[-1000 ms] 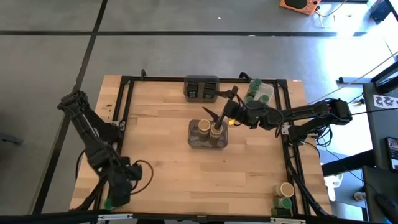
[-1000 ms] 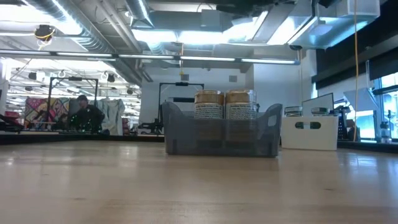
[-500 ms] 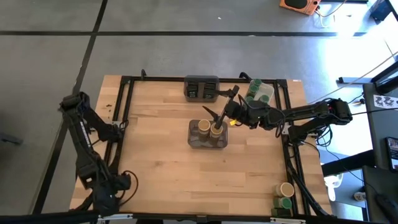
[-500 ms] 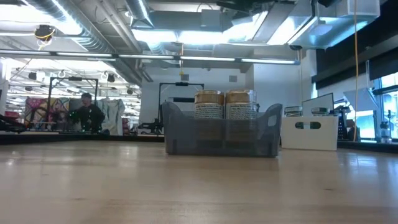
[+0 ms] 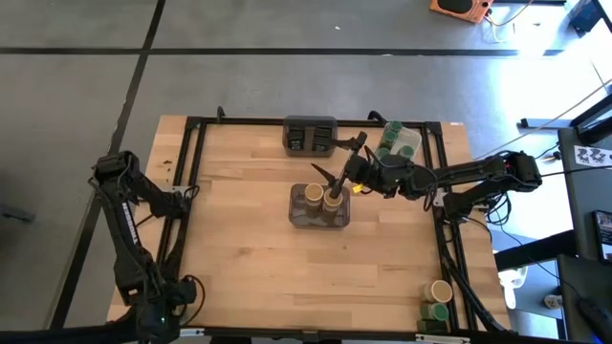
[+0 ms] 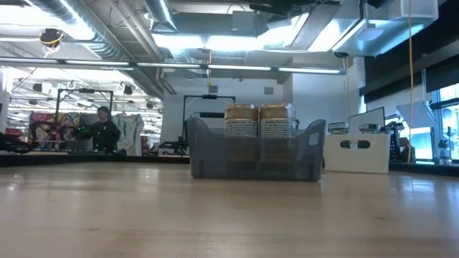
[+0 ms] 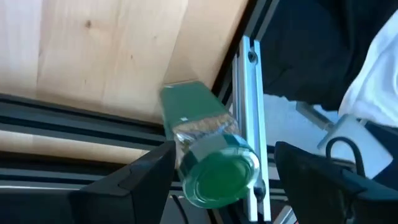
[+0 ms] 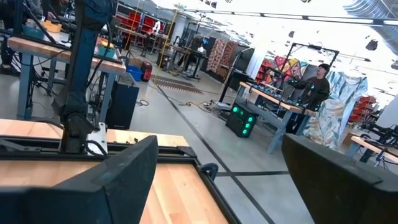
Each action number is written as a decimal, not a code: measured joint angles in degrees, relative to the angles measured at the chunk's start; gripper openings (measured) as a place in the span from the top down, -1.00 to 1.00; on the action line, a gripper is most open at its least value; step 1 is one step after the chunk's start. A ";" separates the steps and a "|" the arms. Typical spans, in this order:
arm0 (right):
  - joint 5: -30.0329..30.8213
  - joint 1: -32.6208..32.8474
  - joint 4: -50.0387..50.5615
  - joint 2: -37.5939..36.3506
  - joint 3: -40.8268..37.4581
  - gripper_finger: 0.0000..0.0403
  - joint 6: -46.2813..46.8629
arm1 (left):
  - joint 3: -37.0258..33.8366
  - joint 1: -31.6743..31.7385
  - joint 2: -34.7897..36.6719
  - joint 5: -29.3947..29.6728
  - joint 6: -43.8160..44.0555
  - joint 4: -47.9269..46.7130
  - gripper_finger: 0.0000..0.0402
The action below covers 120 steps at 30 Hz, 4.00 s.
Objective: Sort spices by type
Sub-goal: Put the green seasoning bottle into the white bin
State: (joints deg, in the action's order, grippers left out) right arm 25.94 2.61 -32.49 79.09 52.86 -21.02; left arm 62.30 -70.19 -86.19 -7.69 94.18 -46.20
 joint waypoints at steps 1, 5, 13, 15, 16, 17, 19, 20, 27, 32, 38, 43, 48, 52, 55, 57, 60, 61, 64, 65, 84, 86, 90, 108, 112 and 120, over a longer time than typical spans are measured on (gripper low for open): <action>0.02 0.00 0.12 0.00 0.00 -0.69 0.02 | 0.00 0.00 0.00 0.20 0.61 -0.21 -0.34; 0.02 0.00 0.14 0.00 0.00 -0.69 0.07 | -0.25 -0.48 0.04 1.73 2.10 -0.54 -0.34; 0.06 0.00 0.69 0.00 0.00 -0.69 0.14 | -0.96 -0.59 0.07 1.43 0.97 -1.33 -0.34; 0.06 0.00 0.82 0.00 0.00 -0.69 0.14 | -0.96 -0.61 0.07 1.07 -1.21 -2.32 -0.34; 0.08 0.00 0.82 0.00 0.01 -0.69 0.15 | -0.93 -0.58 0.10 0.84 -1.69 -3.28 -0.34; 0.06 0.00 0.83 0.00 0.00 -0.69 0.13 | -0.92 -0.46 0.17 0.58 -2.28 -4.65 -0.34; 0.08 0.00 0.83 0.00 0.00 -0.69 0.15 | -0.98 0.06 0.13 0.56 -2.85 -7.60 -0.34; 0.08 0.00 0.85 0.00 0.00 -0.69 0.15 | -0.98 0.38 0.13 0.44 -2.94 -8.88 -0.34; 0.04 0.00 0.83 0.00 0.02 -0.69 0.15 | -0.98 3.94 0.44 0.73 -7.78 -12.02 -0.34; 0.04 0.00 0.58 0.00 0.00 -0.69 0.15 | -0.85 6.09 0.52 0.90 -10.02 -11.56 -0.34; 0.03 0.00 0.54 0.00 0.00 -0.69 0.15 | 0.24 7.83 0.52 -4.35 -11.96 -10.47 -0.34; 0.02 0.00 0.56 0.00 0.00 -0.69 0.13 | 3.96 8.08 0.55 -4.21 -13.18 -8.10 -0.34; 0.06 0.00 0.78 0.00 0.00 -0.69 0.14 | 5.25 6.66 0.44 -3.60 -10.76 -7.33 -0.34; 0.10 0.00 1.96 0.00 0.00 -0.69 0.62 | 5.22 3.97 -1.36 -3.84 -9.61 -7.62 -0.34; 0.39 -0.02 2.77 0.00 0.00 -0.69 1.25 | 5.20 3.46 -2.83 -3.87 -8.03 -5.78 -0.34; 0.99 0.00 2.67 -0.02 0.00 -0.69 1.25 | 5.20 3.45 -3.79 -3.86 -7.90 -5.31 -0.34; 1.70 0.00 2.69 -0.02 0.00 -0.69 1.25 | 5.20 3.06 -5.36 -3.87 -9.21 -5.37 -0.34; 1.93 0.00 2.66 -0.02 0.00 -0.69 1.25 | 5.20 3.05 -5.90 -3.92 -9.79 -5.35 -0.34; 1.98 -0.02 2.62 -0.02 0.00 -0.69 1.24 | 5.20 2.52 -7.26 -5.14 -10.65 -5.33 -0.34; 1.98 0.00 2.60 -0.02 0.00 -0.69 1.22 | 5.20 2.30 -7.72 -5.36 -10.72 -5.39 -0.34; 1.96 0.00 2.58 -0.02 0.00 -0.69 1.18 | 5.25 8.24 -10.34 -3.17 -24.98 -17.47 0.05; 1.96 -0.02 2.58 -0.02 0.00 -0.69 1.18 | 5.19 10.61 -10.17 -2.53 -31.11 -21.76 0.05; 1.96 -0.02 2.81 -0.02 0.00 -0.69 1.18 | 5.14 17.80 -8.16 -0.64 -44.47 -29.41 0.05; 0.39 0.00 5.72 -0.02 0.00 -0.69 3.08 | 5.18 51.84 -7.09 9.50 -75.71 -16.14 0.04; 0.45 0.00 5.54 -0.02 0.00 -0.69 3.08 | 5.51 53.27 -9.99 9.48 -77.77 -13.42 0.03; 0.50 0.00 5.22 -0.02 0.00 -0.69 3.41 | 10.92 53.31 -14.09 7.96 -81.09 -12.29 0.01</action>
State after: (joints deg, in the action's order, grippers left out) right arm 26.44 2.61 -27.27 79.07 52.86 -17.61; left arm 73.22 -16.88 -100.29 0.27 13.10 -58.48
